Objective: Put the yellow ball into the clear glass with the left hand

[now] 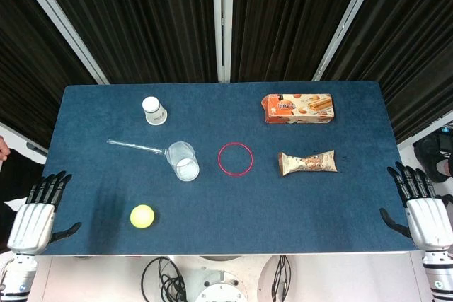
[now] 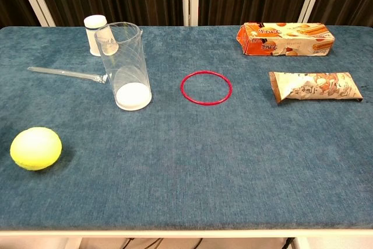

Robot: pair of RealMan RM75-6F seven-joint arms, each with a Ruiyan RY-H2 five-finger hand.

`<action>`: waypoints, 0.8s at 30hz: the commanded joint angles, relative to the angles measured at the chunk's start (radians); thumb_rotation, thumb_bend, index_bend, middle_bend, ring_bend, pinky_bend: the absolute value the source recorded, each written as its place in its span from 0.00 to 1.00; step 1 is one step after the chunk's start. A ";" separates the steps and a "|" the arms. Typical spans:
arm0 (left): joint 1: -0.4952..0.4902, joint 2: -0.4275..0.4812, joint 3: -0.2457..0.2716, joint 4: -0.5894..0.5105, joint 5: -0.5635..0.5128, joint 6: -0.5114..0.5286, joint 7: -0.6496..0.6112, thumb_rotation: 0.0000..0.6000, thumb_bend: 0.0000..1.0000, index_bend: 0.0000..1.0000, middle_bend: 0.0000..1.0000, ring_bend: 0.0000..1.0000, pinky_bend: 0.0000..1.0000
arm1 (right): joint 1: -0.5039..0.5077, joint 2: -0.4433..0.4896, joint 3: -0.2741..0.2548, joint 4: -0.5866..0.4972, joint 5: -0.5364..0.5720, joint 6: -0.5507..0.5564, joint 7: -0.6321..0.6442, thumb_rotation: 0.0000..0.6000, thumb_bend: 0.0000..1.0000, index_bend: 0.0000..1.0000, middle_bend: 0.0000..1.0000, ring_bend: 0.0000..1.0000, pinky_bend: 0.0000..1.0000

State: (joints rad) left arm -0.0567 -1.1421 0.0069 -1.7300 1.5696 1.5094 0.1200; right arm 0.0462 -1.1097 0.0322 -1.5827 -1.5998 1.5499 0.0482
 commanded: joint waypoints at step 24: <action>-0.140 -0.058 0.047 0.041 0.195 -0.156 -0.095 1.00 0.12 0.08 0.07 0.00 0.09 | -0.002 -0.002 -0.003 -0.012 -0.008 0.005 -0.013 1.00 0.24 0.00 0.00 0.00 0.00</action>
State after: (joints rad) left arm -0.1636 -1.1751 0.0503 -1.6950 1.7497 1.3960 0.0202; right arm 0.0458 -1.1108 0.0298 -1.5941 -1.6075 1.5533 0.0348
